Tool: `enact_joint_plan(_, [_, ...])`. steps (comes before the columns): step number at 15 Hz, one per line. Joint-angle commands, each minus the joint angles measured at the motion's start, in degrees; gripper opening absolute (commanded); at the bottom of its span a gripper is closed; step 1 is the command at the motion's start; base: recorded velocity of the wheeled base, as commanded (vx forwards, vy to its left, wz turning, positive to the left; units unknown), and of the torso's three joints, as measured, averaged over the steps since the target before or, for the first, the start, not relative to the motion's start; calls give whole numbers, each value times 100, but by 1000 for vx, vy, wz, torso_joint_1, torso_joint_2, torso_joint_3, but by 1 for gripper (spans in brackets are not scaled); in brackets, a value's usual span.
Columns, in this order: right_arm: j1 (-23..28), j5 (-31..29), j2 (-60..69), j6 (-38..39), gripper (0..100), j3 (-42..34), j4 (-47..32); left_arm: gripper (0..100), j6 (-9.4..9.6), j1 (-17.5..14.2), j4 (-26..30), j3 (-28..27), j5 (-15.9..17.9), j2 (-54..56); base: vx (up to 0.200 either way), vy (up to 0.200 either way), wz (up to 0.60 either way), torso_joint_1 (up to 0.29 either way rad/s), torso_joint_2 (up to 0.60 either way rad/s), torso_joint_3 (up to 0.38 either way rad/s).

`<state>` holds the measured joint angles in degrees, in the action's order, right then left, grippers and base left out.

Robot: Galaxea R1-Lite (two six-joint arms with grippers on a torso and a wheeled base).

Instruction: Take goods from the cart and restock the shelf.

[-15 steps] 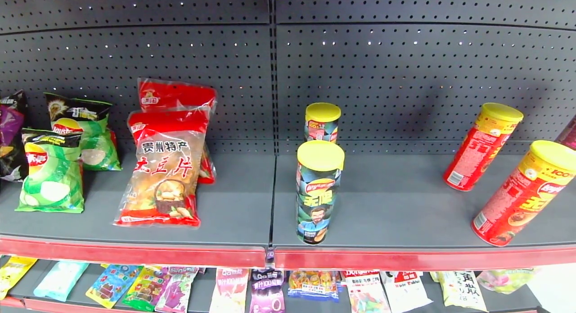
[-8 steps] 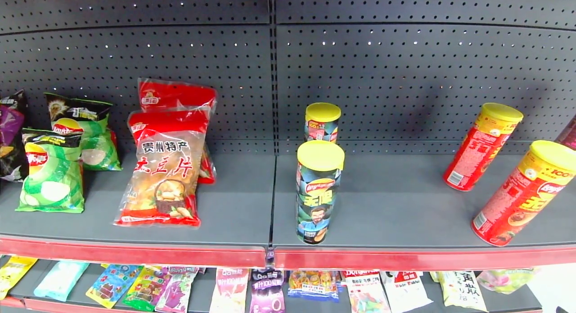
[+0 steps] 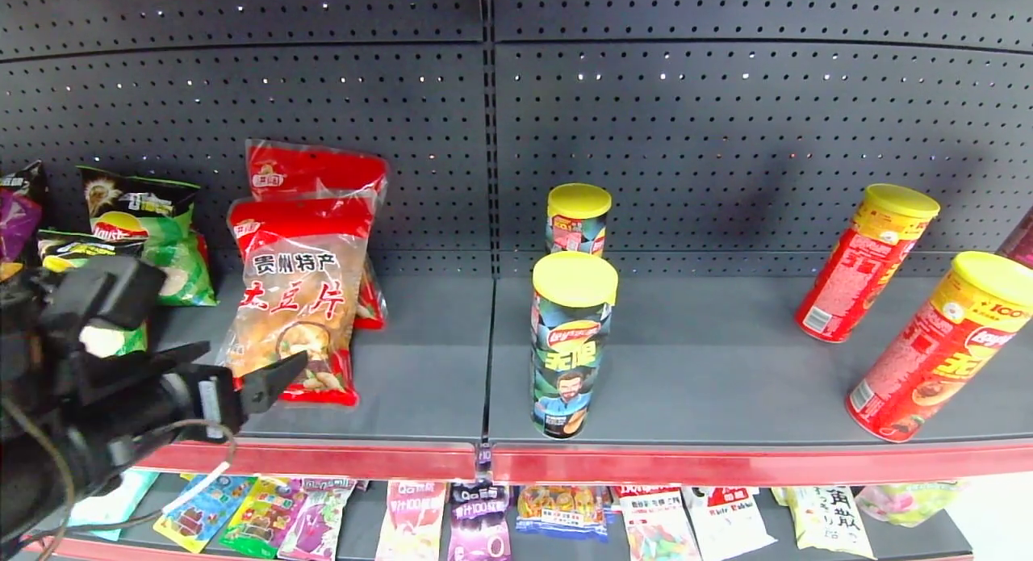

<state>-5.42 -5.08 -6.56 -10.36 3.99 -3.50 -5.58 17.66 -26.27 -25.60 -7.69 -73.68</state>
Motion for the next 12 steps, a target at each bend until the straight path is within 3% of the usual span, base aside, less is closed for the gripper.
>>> enact_joint_plan(1, [-2,-1,93,-1,100,-47,7,100,-57,528,-194,-595,-206,-1632,0,0,0,0,0,0])
enact_joint_plan(2, [-2,-1,93,-1,100,-47,7,100,-74,589,-221,-710,-294,-1834,0,0,0,0,0,0])
enact_joint_plan(4, [-2,-10,93,-1,100,-47,7,100,-452,967,-352,-1377,-637,-2572,0,0,0,0,0,0])
enact_joint_plan(12, [-2,-19,93,-1,100,-47,7,100,-690,1556,-308,-2028,-699,-3311,0,0,0,0,0,0])
